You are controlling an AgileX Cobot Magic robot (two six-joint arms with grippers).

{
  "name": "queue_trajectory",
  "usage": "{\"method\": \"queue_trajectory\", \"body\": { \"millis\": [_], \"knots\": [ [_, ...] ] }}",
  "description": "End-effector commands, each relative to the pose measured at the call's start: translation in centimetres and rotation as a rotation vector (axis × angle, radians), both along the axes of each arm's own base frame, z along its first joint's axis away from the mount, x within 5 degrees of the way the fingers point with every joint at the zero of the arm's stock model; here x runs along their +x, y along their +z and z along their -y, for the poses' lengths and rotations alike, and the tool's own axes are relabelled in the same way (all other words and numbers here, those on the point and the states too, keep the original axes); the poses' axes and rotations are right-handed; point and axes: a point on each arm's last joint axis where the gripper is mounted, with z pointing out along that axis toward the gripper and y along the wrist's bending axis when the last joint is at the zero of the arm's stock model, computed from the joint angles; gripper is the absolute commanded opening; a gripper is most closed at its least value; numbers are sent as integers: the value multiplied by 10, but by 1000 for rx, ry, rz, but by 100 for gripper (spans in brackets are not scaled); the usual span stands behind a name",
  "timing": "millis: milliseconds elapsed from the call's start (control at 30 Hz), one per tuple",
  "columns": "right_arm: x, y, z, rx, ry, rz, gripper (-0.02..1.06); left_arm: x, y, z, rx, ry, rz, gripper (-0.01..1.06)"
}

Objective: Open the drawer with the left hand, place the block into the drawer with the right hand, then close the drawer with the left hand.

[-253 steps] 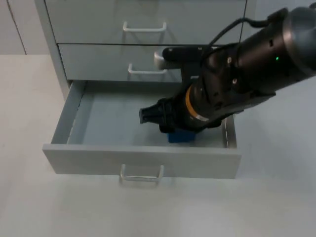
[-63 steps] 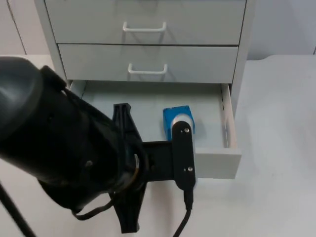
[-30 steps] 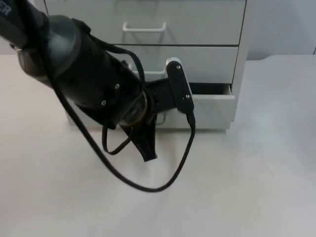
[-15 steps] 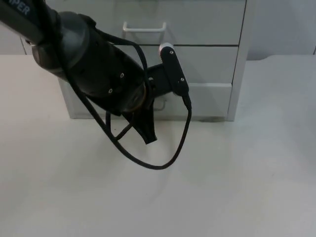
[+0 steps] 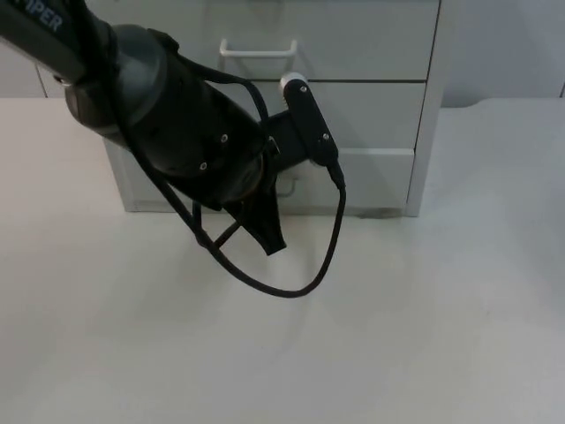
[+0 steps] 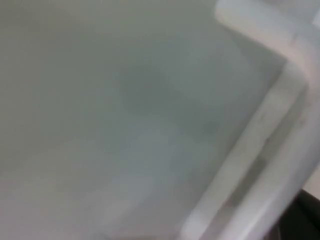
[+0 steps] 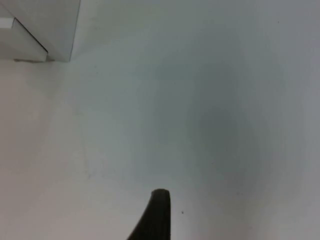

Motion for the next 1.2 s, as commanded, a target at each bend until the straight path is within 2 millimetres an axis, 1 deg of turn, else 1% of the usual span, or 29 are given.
{"method": "queue_trajectory", "body": {
  "millis": [0,167,267,300,367,400,433,467,500,567,633,667,700,767,833,867,1033,1067,1167],
  "knots": [
    [-2,0,2,-8,1,9,81,11,7,-12,12,111,75,0],
    [-3,-4,2,-8,1,1,81,10,6,-15,29,132,86,0],
    [-3,-5,2,-9,1,-3,81,-4,5,-11,59,99,73,0],
    [-3,-5,2,-9,1,-3,81,-4,5,-11,59,99,73,0],
    [-3,-5,2,-11,2,-3,81,-21,8,-9,54,90,42,0],
    [-3,-5,2,-11,2,-3,81,-36,8,-10,59,81,11,0],
    [-3,-5,2,-11,2,-3,81,-47,11,-11,58,77,-9,0],
    [-3,-5,2,-11,2,-3,81,-47,11,-11,58,77,-9,0],
    [-3,-5,2,-11,2,-3,81,-57,15,-11,48,71,-28,0],
    [-3,-5,2,-11,2,-3,81,-78,18,-13,-3,62,-117,0],
    [-3,-5,2,-11,2,-3,81,-96,25,-13,-67,25,-188,0],
    [-3,-5,2,-11,2,-3,81,-96,25,-13,-67,25,-188,0],
    [-3,-5,2,-11,2,-3,81,-102,27,-14,-104,26,-219,0],
    [-3,-5,2,-11,2,-3,81,-110,39,-15,-189,43,-247,0],
    [-3,-5,2,-10,2,-4,81,-114,50,-18,-236,69,-246,0],
    [-3,-5,2,-10,2,-4,81,-114,50,-18,-236,69,-246,0],
    [-3,-5,2,-10,2,-6,81,-118,80,-23,-342,127,-211,0],
    [-3,-5,2,-10,2,-6,81,-118,80,-23,-342,127,-211,0],
    [-3,-5,2,-10,2,-8,81,-118,94,-37,-386,216,-225,0]
  ]
}}
